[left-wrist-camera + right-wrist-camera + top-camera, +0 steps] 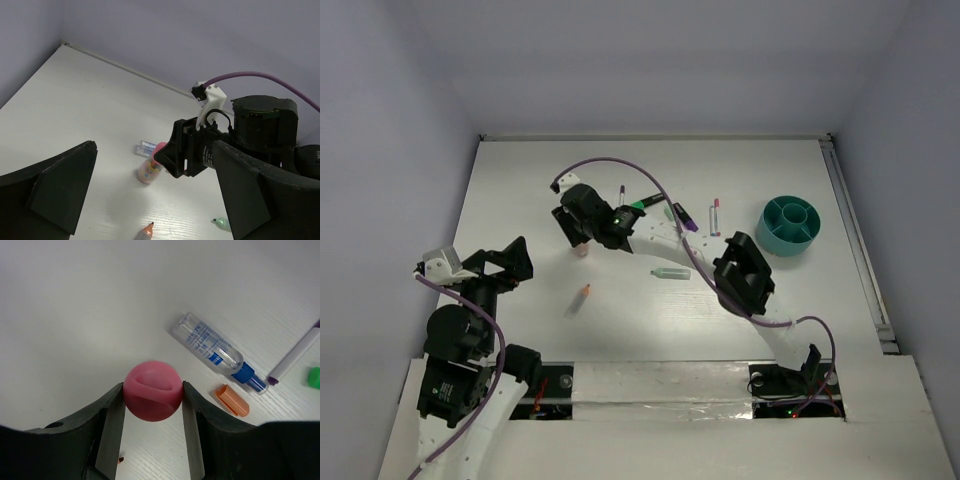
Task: Sort the stationery into containers
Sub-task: Pick up the stationery from the center of the board, then place the stationery in the storage box, then pick up the stationery from the center of the board.
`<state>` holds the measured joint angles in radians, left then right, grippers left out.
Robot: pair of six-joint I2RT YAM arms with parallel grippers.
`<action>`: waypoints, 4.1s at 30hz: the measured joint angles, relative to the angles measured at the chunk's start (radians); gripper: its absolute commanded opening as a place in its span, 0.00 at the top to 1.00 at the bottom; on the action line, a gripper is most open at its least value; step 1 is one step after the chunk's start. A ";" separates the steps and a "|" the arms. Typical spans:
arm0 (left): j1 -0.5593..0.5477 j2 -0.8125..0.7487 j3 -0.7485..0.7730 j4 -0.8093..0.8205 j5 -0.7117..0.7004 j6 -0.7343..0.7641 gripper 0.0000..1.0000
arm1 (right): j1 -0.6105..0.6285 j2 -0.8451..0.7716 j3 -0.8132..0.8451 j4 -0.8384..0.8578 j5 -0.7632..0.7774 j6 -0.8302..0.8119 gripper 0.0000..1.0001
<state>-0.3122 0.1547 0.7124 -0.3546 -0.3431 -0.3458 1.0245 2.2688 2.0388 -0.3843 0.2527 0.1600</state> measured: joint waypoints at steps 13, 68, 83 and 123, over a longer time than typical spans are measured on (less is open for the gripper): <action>0.000 -0.009 -0.002 0.007 0.011 0.000 0.01 | -0.071 -0.529 -0.414 0.195 0.231 0.004 0.82; -0.085 -0.092 -0.013 0.015 0.028 0.000 0.01 | -0.875 -1.042 -0.987 0.020 0.342 0.154 0.52; -0.085 -0.065 -0.013 0.015 0.028 0.000 0.01 | -0.884 -1.026 -0.915 0.061 0.132 0.094 0.68; -0.004 0.040 -0.013 0.021 0.056 0.004 0.03 | -0.362 0.205 0.162 -0.175 -0.747 -0.436 0.32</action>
<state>-0.3164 0.1947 0.6998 -0.3332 -0.2867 -0.3420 0.6624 2.4741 2.2009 -0.5594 -0.4946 -0.2756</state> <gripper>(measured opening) 0.970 0.653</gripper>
